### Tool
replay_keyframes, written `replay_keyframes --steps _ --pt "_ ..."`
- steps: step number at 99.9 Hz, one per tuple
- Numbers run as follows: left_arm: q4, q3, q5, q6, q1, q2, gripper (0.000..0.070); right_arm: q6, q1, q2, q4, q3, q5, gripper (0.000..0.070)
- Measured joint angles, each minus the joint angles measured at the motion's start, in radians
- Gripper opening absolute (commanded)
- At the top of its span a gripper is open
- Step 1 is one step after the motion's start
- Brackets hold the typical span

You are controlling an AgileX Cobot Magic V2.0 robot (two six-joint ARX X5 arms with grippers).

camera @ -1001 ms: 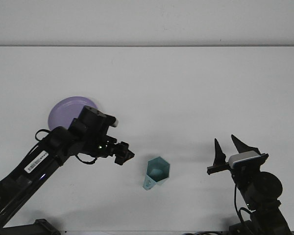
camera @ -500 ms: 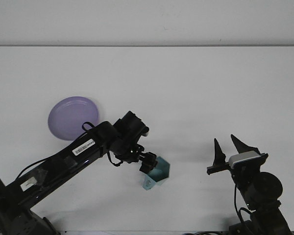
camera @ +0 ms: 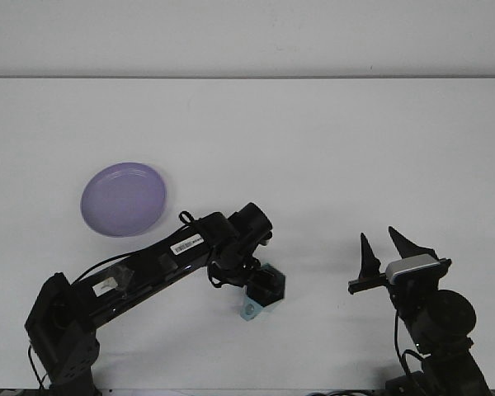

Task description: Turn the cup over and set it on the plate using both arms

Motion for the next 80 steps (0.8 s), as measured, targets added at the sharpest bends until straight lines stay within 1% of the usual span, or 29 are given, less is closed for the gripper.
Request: replay_keyframes --steps 5,8,24,34,42,51,58,66,71,80 --pt "0.006 0.0 0.0 0.0 -0.002 0.003 0.0 0.0 0.0 0.0 0.0 0.0 0.0 0.0377" --pt "0.01 0.0 -0.001 0.0 -0.003 0.003 0.0019 0.0 0.0 0.0 0.0 0.0 0.0 0.0377" --pt "0.028 0.001 -0.005 0.0 -0.014 0.003 0.0013 0.0 0.0 0.0 0.0 0.0 0.0 0.0377" --pt "0.013 0.008 -0.007 0.001 -0.014 0.003 0.0013 0.0 0.0 0.0 0.0 0.0 0.0 0.0377" --pt "0.002 0.02 -0.026 0.001 -0.014 0.003 0.0014 0.0 0.0 0.0 -0.002 0.0 0.0 0.0377" --pt "-0.032 0.043 -0.031 0.01 -0.007 0.003 0.0014 0.0 0.0 0.0 -0.007 0.0 0.0 0.0377" --pt "-0.073 0.064 -0.056 0.027 0.005 0.003 0.0013 0.0 0.0 0.0 -0.01 0.0 0.0 0.0377" --pt "-0.121 0.087 -0.101 0.049 0.034 -0.001 0.0013 0.0 0.0 0.0 -0.012 0.0 0.0 0.0377" --pt "-0.14 0.092 -0.129 0.059 0.061 -0.014 0.0013 0.0 0.0 0.0 -0.014 0.0 0.0 0.0377" --pt "-0.169 0.092 -0.155 0.078 0.127 -0.065 0.0013 0.0 0.0 0.0 -0.016 0.0 0.0 0.0377"
